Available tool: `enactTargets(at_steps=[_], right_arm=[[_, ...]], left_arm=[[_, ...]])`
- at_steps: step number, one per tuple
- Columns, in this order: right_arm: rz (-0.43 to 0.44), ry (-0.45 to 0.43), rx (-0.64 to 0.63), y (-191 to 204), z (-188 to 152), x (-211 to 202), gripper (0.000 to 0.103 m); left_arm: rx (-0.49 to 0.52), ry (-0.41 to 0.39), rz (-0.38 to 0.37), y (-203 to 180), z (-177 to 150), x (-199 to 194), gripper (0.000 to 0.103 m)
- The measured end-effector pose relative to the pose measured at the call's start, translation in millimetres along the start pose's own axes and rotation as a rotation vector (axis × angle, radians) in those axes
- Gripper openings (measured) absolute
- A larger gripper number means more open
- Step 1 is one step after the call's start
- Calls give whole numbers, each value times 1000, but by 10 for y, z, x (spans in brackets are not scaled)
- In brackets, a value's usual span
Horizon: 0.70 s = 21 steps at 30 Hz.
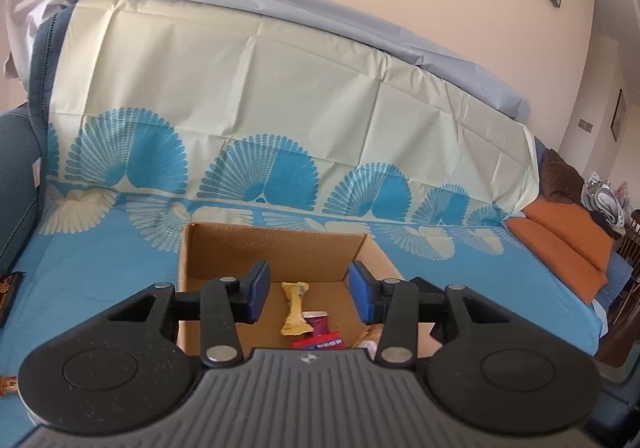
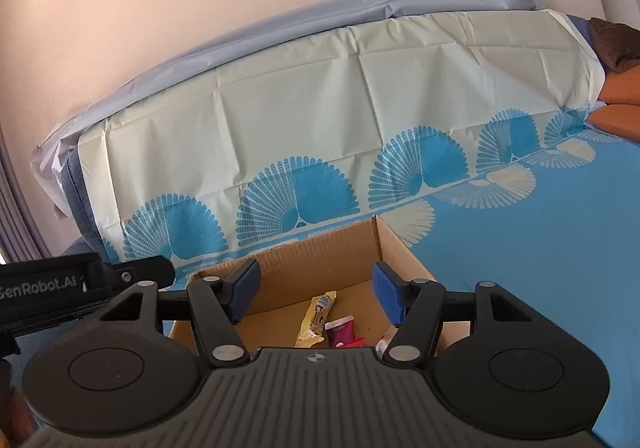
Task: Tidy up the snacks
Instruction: 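Carry both snacks over the box and open both tools to drop them, then move right tool to the small red rice-cake bar and grasp it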
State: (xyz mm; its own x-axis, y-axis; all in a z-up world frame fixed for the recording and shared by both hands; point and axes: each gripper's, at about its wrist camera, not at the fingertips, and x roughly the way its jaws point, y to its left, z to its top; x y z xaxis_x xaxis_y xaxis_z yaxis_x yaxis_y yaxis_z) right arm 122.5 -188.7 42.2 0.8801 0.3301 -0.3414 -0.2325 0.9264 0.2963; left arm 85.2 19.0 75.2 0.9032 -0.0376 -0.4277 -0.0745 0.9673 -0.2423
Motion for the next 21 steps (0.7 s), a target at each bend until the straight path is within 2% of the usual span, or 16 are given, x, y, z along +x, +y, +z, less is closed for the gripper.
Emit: enactTargets(at_steps=[2, 3, 4, 7, 8, 9, 13, 14, 17, 18, 19, 21], right_arm=[[9, 9, -13, 60, -36, 9, 64], [14, 13, -22, 98, -58, 10, 64], [18, 14, -36, 151, -82, 10, 64], [41, 15, -81, 330, -156, -5, 64], [56, 14, -97, 393, -185, -15, 64], [74, 13, -116, 474, -217, -33, 63], [184, 15, -182, 802, -366, -122, 28], [216, 22, -193, 884, -409, -147, 25], [319, 56, -240, 1173, -602, -245, 23], [348, 72, -258, 1266, -674, -276, 23], [381, 91, -283, 1379, -761, -318, 23], [432, 115, -334, 1584, -911, -392, 24]], left_arm=[[-7, -5, 25, 159, -87, -132, 46], [-6, -11, 43, 243, -137, -206, 39], [-2, -18, 60, 342, -194, -294, 26], [22, -39, 99, 667, -375, -534, 10], [40, -45, 116, 800, -452, -620, 7], [58, -42, 136, 925, -516, -665, 6], [157, -13, 232, 1514, -697, -743, 6], [191, -14, 258, 1652, -731, -746, 6], [255, -27, 331, 2049, -883, -758, 6], [243, -25, 345, 2171, -963, -757, 6], [170, 4, 348, 2320, -993, -737, 6], [52, -34, 361, 2507, -964, -810, 6]])
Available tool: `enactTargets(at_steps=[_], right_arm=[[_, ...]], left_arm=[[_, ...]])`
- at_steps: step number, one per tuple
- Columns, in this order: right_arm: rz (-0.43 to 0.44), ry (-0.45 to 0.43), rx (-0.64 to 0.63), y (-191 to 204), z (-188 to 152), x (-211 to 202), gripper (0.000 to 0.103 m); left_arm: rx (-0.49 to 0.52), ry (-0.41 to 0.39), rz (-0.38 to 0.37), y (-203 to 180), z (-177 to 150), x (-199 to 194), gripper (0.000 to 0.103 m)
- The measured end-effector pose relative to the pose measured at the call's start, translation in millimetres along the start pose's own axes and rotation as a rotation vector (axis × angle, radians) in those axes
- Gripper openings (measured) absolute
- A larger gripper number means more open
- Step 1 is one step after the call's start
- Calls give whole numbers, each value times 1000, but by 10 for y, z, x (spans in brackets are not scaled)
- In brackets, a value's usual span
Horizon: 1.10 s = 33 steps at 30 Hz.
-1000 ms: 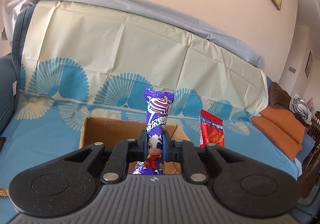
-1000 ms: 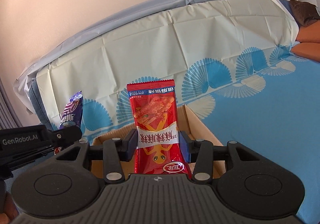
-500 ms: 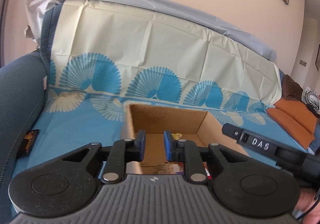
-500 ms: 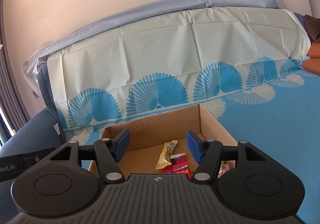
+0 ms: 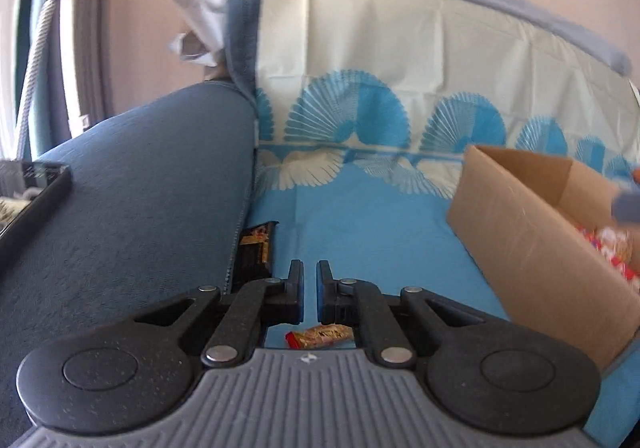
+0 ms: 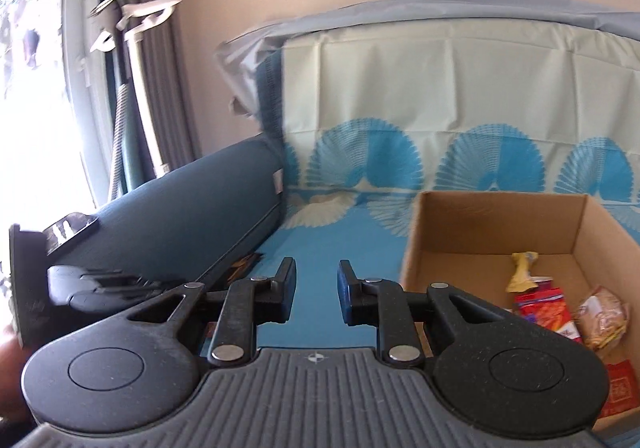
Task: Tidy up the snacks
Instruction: 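Move right tool to the small red rice-cake bar and grasp it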
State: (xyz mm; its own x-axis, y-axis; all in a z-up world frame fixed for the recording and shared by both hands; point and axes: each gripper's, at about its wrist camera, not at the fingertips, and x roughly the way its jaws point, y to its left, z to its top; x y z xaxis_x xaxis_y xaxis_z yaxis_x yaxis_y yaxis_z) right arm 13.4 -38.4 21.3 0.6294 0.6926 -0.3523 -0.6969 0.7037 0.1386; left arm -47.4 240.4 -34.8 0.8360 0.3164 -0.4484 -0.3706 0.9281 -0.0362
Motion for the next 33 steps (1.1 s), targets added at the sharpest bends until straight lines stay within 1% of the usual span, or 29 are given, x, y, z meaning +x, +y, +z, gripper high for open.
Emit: enactTargets(at_steps=[2, 4, 7, 9, 10, 11, 12, 13, 15, 17, 19, 20, 22, 24, 26, 27, 28, 29, 30, 32, 33], right_arm=[[41, 22, -47, 234, -68, 63, 24], [64, 44, -78, 411, -123, 135, 24], [79, 82, -113, 582, -189, 302, 24], [82, 126, -130, 661, -222, 483, 26], [84, 159, -136, 699, -241, 605, 30], [91, 185, -142, 738, -248, 725, 38], [96, 201, -151, 779, -257, 838, 42], [97, 216, -165, 825, -265, 955, 49], [116, 255, -220, 921, -288, 1234, 53], [133, 304, -292, 1015, -344, 1515, 62], [128, 356, -351, 1077, -410, 1756, 67], [131, 376, -373, 1090, -434, 1874, 67], [133, 383, -429, 1121, -472, 2001, 67], [162, 412, -471, 1151, -502, 2092, 67], [212, 448, -480, 1146, -521, 2158, 64], [225, 452, -474, 1129, -520, 2169, 64], [236, 460, -451, 1108, -515, 2166, 59], [260, 470, -412, 1076, -502, 2161, 44], [281, 473, -381, 1048, -497, 2135, 38], [279, 461, -372, 1018, -516, 2063, 13], [278, 463, -367, 999, -528, 2020, 8]], left_arm=[[-50, -10, 18, 93, 18, -24, 6], [-65, -21, 14, 134, 26, -61, 7], [-109, -47, 16, 213, 35, -114, 7], [-130, -66, 23, 248, 35, -147, 7], [-133, -75, 28, 250, 36, -161, 7], [-133, -84, 34, 239, 49, -158, 8], [-133, -91, 38, 239, 52, -169, 8], [-134, -97, 41, 240, 55, -178, 10], [-143, -111, 46, 248, 53, -199, 11], [-147, -122, 48, 260, 54, -219, 11], [-148, -127, 49, 261, 52, -226, 11], [-147, -127, 48, 261, 53, -227, 11], [-148, -131, 46, 262, 54, -230, 11], [-150, -137, 46, 269, 55, -226, 11], [-149, -141, 46, 274, 49, -226, 11], [-148, -143, 46, 271, 49, -226, 11], [-146, -144, 46, 266, 47, -226, 11], [-146, -146, 47, 263, 44, -225, 11], [-146, -147, 49, 261, 43, -225, 11], [-148, -151, 49, 263, 43, -228, 11], [-150, -152, 48, 266, 43, -229, 11]])
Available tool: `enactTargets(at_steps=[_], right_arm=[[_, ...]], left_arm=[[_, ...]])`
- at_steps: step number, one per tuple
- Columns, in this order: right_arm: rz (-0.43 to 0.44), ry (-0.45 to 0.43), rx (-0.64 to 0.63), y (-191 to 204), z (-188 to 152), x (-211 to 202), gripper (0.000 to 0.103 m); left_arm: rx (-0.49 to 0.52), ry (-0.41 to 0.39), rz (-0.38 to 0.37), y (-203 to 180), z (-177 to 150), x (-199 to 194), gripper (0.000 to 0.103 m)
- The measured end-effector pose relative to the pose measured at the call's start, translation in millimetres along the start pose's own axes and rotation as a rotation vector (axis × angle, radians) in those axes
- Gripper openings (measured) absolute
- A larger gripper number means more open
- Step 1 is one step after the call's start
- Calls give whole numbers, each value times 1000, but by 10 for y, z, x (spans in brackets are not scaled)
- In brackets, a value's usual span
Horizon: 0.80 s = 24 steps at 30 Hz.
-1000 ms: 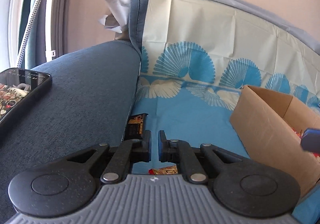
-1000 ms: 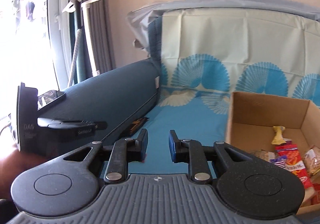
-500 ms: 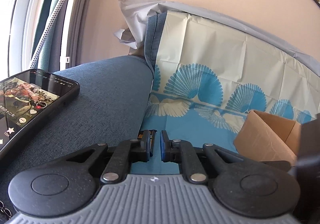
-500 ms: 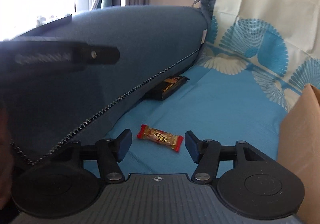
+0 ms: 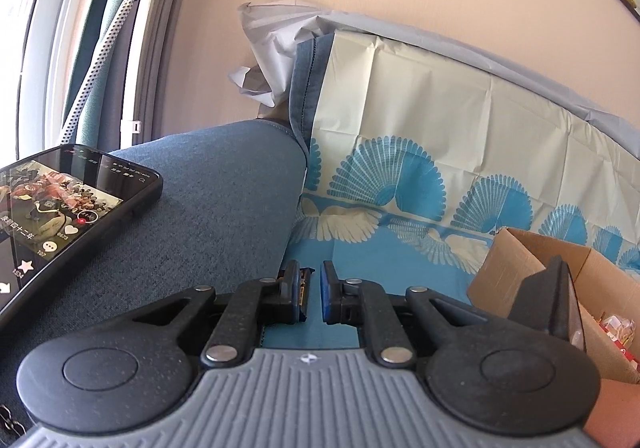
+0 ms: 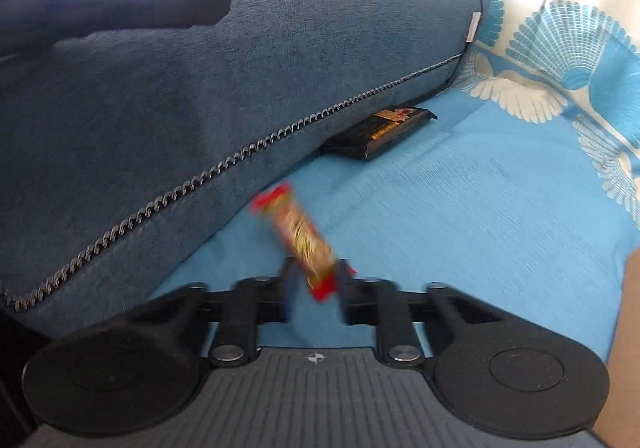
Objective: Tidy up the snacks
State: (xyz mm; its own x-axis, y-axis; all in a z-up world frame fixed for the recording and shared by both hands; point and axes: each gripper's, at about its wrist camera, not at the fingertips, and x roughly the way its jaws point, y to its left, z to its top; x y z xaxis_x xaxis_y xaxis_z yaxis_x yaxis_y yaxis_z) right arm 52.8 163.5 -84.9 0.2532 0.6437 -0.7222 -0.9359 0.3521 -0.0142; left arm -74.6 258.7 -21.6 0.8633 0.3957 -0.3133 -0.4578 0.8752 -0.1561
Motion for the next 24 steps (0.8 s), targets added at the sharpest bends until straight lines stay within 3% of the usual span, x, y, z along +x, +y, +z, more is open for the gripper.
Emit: enactTargets(at_steps=[2, 8, 10, 12, 13, 14, 19, 20, 22, 24], right_arm=[[11, 16, 40, -28, -65, -101, 0], [-51, 37, 19, 17, -239, -674, 0], [-59, 19, 35, 0, -185, -719, 5], [-51, -31, 51, 0, -96, -679, 32], [-56, -61, 52, 12, -53, -626, 53], [-59, -81, 58, 19, -9, -532, 61], [-25, -54, 64, 26, 166, 36, 59], [-8, -38, 44, 24, 173, 135, 50], [2, -21, 23, 13, 163, 208, 19], [55, -16, 82, -79, 136, 94, 18]], left_arm=[[-3, 1, -4, 9, -2, -6, 11], [-19, 6, 2, 28, 5, -11, 11], [-34, 5, 15, 38, 17, -8, 11], [-30, 2, 25, 28, 23, -18, 11], [-29, -2, 30, 32, 23, -32, 11], [-34, -7, 35, 45, 23, -47, 11], [-29, -16, 58, 49, 14, -84, 11], [-24, -15, 58, 41, 16, -79, 11], [-18, -16, 58, 35, 15, -73, 11], [-14, -16, 59, 30, 14, -68, 11]])
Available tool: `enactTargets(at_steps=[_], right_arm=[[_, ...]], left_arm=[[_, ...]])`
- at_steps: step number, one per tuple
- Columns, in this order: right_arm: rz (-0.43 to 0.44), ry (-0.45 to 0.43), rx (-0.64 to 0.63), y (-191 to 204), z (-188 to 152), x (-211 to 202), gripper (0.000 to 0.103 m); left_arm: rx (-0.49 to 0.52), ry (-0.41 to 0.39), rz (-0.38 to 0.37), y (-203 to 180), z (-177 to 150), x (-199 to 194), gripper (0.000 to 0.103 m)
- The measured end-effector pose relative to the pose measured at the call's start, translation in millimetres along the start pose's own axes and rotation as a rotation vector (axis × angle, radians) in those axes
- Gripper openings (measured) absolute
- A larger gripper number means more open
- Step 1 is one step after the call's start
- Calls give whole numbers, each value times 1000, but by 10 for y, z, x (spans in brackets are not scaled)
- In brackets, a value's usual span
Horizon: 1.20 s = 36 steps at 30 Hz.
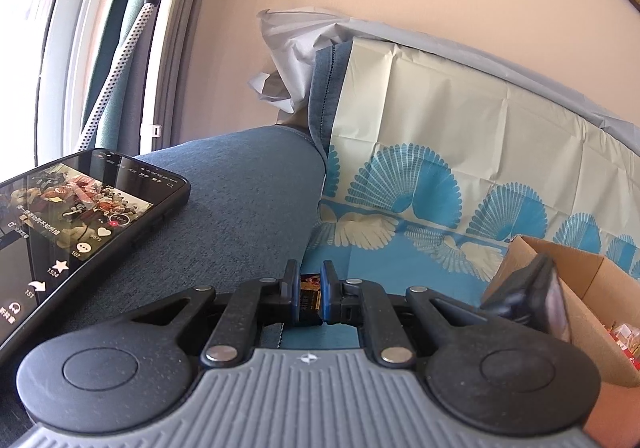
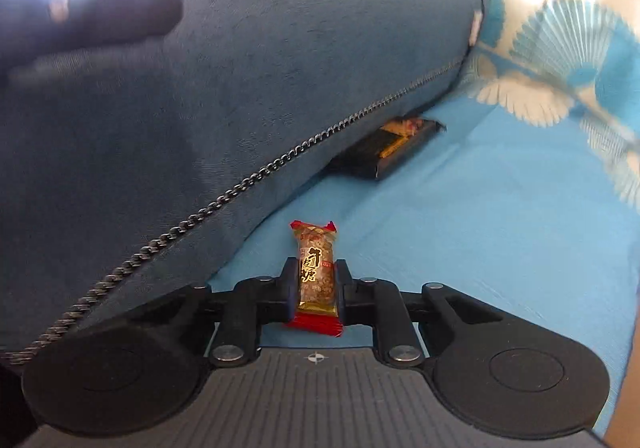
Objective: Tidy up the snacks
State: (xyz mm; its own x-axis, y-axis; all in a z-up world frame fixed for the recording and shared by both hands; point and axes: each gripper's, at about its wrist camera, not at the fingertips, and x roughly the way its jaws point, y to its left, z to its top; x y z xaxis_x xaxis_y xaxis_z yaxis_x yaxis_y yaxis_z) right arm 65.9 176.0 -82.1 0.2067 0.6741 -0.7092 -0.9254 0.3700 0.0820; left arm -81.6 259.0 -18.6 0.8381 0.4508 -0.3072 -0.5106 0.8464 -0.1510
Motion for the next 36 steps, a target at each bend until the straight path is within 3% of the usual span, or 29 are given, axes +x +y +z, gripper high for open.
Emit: enactTargets(at_steps=[3, 10, 14, 17, 21, 23, 27, 36], right_arm=[[-27, -39, 28, -2, -38, -336, 17], [-137, -15, 208, 77, -352, -1159, 18], [-221, -47, 222, 26, -563, -1093, 18], [-244, -2, 333, -136, -679, -854, 18], [-294, 26, 312, -172, -739, -703, 19], [-295, 76, 341, -226, -765, -670, 32], [-300, 81, 290, -165, -755, -649, 34], [-260, 96, 337, -229, -719, -655, 33]], left_arm=[[1, 1, -2, 0, -5, 0, 11], [28, 22, 7, -51, -6, 40, 12], [70, 52, 16, -125, -14, 110, 14], [108, 80, 23, -191, -39, 185, 15], [169, 135, 44, -302, -90, 326, 15], [198, 159, 60, -367, -112, 431, 18], [293, 202, 105, -566, -206, 818, 28], [402, 309, 273, -862, -363, 1840, 39]])
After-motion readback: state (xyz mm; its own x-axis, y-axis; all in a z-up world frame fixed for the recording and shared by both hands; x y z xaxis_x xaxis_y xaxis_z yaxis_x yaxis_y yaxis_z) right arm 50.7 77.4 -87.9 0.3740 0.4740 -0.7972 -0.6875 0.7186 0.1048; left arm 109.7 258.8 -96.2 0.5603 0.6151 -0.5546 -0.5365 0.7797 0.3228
